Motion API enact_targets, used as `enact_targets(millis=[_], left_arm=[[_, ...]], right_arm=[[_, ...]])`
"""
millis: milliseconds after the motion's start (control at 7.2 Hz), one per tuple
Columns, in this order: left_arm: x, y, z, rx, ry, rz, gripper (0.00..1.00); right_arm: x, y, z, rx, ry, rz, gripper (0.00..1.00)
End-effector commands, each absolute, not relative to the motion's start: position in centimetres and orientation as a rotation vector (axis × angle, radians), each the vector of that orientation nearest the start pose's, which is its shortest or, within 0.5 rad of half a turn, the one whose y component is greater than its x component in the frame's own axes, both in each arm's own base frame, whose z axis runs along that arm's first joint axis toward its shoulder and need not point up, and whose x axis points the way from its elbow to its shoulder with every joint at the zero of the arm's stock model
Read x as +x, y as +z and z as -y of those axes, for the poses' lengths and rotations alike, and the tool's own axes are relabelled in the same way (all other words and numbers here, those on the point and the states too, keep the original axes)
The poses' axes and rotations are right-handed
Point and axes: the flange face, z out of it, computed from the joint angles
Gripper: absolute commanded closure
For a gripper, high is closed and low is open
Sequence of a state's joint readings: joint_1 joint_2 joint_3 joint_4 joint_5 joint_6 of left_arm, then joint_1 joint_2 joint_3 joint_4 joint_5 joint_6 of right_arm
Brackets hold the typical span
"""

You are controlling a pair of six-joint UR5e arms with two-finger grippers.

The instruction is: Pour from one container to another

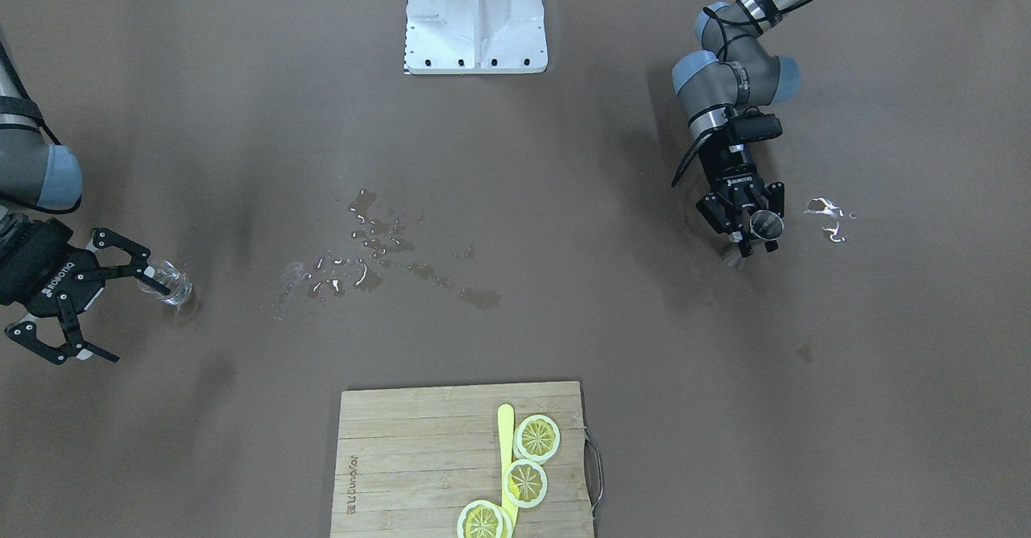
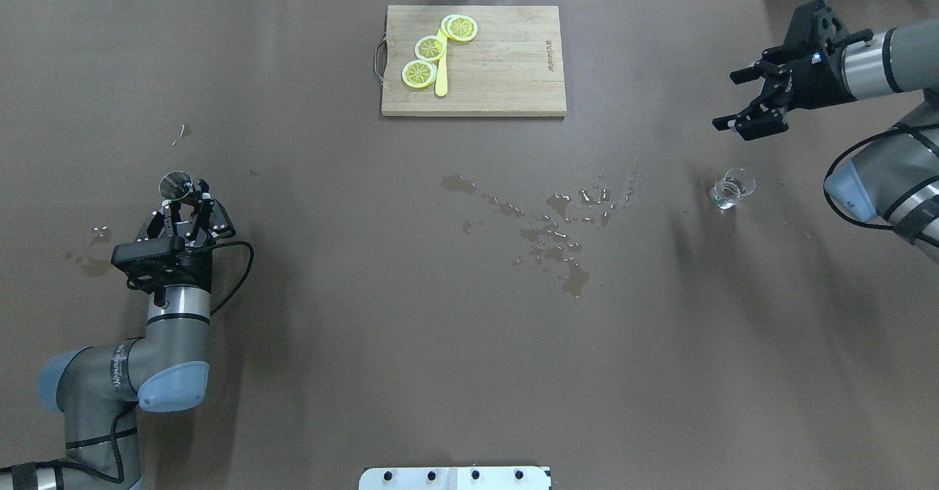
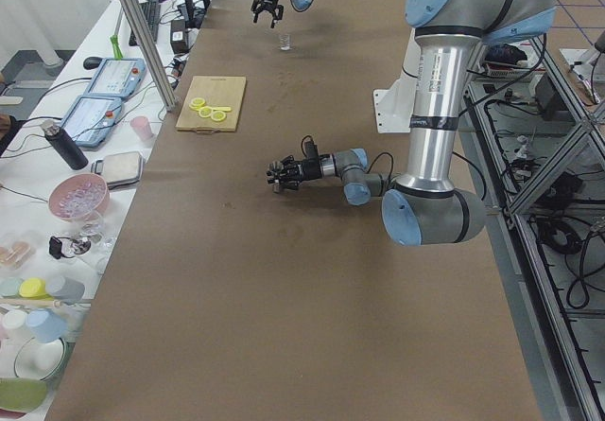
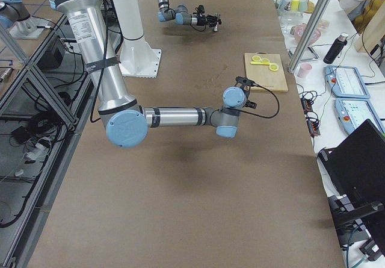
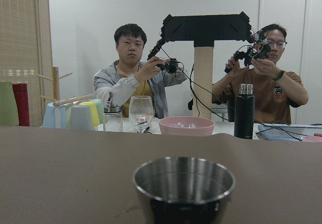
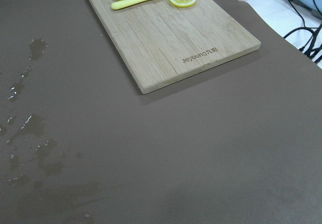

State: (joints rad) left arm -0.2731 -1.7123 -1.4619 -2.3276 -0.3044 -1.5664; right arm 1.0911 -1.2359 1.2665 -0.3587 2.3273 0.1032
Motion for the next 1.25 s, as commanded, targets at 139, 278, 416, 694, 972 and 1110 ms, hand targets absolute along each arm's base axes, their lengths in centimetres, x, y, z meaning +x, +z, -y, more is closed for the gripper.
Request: enact_targets(millis=[139, 278, 416, 694, 972, 1110], left_arm=[[45.9, 51.9, 36.6, 1.327, -0.733, -0.505, 0.01], [45.9, 51.6, 36.5, 1.328, -0.736, -0.511, 0.01], [45.8, 51.7, 35.6, 1.326, -0.722, -0.517, 0.01], [44.7, 50.5, 32.5, 1.317, -0.692, -0.565, 0.01], [42.8, 49.5, 30.5, 1.322, -0.670, -0.582, 0.01], [42.2, 48.8, 29.7, 1.325, -0.669, -0.598, 0.01]], right_arm=[[-24.5, 47.3, 61.4, 0.771, -0.712, 0.933, 0.00], [-24.7, 48.0, 61.7, 0.702, -0.690, 0.924, 0.00], [-24.7, 48.5, 62.3, 0.628, -0.660, 0.906, 0.00], [-23.8, 50.2, 63.5, 0.534, -0.581, 0.804, 0.00], [-21.3, 50.7, 64.8, 0.476, -0.487, 0.675, 0.00], [-20.1, 50.3, 64.9, 0.455, -0.461, 0.644, 0.00]])
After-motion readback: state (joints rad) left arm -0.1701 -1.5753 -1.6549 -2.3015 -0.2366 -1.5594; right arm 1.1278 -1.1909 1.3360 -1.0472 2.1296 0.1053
